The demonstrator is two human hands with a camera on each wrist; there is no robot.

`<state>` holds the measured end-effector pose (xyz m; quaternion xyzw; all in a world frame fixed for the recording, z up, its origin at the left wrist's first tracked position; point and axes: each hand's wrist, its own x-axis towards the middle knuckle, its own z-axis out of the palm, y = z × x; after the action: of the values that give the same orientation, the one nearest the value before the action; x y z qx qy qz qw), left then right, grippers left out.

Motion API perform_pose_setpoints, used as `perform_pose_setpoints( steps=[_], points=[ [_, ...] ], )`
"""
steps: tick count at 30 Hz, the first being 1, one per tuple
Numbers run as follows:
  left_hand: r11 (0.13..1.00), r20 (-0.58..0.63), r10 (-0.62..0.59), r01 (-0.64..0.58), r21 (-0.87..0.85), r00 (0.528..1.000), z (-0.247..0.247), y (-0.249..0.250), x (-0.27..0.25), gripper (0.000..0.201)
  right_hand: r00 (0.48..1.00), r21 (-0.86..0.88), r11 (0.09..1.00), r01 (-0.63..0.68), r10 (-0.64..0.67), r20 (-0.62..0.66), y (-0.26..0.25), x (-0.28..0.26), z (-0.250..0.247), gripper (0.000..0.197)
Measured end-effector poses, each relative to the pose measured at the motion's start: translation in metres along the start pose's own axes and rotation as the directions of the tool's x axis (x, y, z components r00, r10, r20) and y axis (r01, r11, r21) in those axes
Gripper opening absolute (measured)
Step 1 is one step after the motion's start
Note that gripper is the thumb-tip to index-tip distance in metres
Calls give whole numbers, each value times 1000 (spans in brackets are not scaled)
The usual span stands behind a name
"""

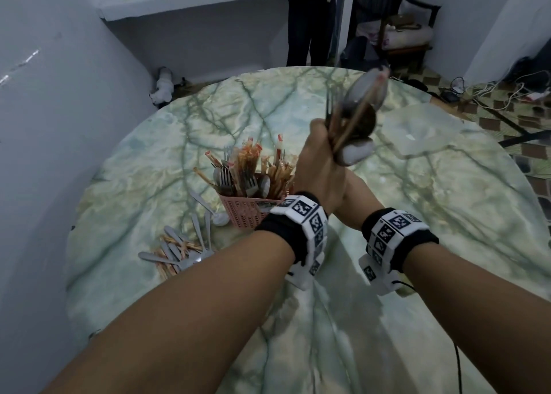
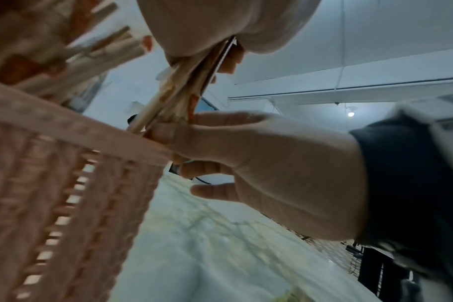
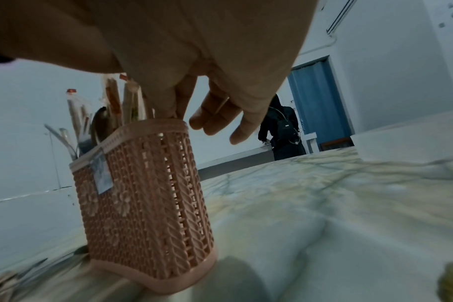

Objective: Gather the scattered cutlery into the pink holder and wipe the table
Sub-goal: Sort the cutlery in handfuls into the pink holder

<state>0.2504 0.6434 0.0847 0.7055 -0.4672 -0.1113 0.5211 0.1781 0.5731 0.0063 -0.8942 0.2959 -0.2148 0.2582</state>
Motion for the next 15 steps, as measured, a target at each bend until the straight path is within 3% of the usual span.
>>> perform_pose_setpoints(
  steps=[1, 2, 3, 5, 6, 7, 8, 9, 13, 15],
  points=[
    [999, -7, -26, 27, 34, 1000, -6, 0, 2, 28, 998, 81, 995, -51, 47, 47, 5, -7, -11, 13],
    [999, -15, -17, 18, 47, 1000, -10, -1, 5, 25, 999, 89, 996, -26, 28, -18, -4, -1, 5, 9],
    [999, -54, -24, 25, 26, 998, -15, -1, 5, 23, 997, 71, 997, -19, 14, 69, -5, -2, 7, 6],
    [994, -73, -106, 103, -46, 992, -19, -10, 6, 23, 997, -42, 998, 48, -51, -62, 27, 8, 22, 15],
    [991, -63, -110, 105, -82, 992, -20, -13, 7, 23, 992, -18, 999, 50, -52, -118, 28, 12, 28, 19],
    [992, -52, -101, 96, -87, 994, -20, -14, 7, 23, 997, -31, 997, 73, -74, -26, 29, 9, 23, 14],
    [994, -17, -81, 80, -77, 997, -22, -12, 7, 25, 992, 76, 996, 43, -52, 115, 13, 8, 23, 5],
    [995, 28, -72, 74, -61, 997, -21, -14, 7, 27, 986, 102, 994, -37, 20, 165, -10, 5, 9, 9],
    [997, 136, -80, 82, -10, 987, -7, -26, 10, 27, 992, 190, 974, -122, 111, 66, -14, 4, -6, 28],
    [991, 119, -118, 124, -50, 986, 2, -30, 10, 26, 986, 213, 967, -138, 114, 122, -10, 6, -3, 27]
  ],
)
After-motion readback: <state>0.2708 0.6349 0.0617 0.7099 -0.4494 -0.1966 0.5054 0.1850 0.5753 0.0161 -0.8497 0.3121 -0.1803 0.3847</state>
